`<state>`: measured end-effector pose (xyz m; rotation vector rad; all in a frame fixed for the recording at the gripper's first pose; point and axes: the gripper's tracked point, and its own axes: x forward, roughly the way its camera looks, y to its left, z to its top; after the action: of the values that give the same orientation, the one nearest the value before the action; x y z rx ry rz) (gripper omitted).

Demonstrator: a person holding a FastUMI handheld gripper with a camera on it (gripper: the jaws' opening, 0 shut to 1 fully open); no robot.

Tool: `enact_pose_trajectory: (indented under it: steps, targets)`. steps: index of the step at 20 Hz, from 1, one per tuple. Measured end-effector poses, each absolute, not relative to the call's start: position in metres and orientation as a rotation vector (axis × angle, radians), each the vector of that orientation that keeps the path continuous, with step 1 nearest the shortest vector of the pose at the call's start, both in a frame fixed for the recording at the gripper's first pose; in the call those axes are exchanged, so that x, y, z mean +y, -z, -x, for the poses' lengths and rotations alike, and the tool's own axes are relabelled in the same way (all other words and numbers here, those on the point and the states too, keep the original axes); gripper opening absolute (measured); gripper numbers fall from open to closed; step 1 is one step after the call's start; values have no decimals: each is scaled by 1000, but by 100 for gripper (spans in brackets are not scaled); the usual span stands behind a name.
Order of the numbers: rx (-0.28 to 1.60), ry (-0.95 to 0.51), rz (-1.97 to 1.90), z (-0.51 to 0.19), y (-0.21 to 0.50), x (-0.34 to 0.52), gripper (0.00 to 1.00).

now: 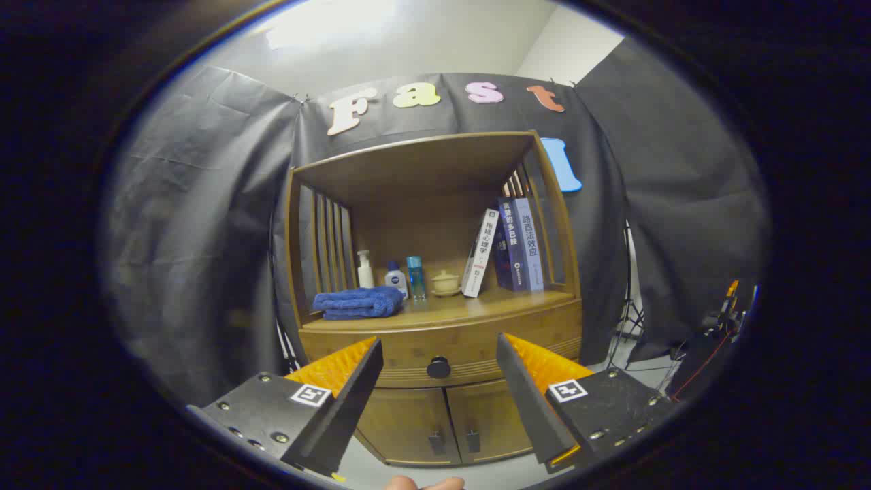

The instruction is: Pull open the drawer, take out the items inside it, and place them on the countertop above the cabinet.

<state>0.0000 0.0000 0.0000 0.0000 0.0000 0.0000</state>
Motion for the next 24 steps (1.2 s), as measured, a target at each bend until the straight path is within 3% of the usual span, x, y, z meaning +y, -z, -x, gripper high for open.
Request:
enact_pose_trajectory:
  steps: [12, 24]
  targets:
    - [15, -21, 11, -22, 8, 5, 100]
    - [98, -84, 14, -129, 80, 26, 100]
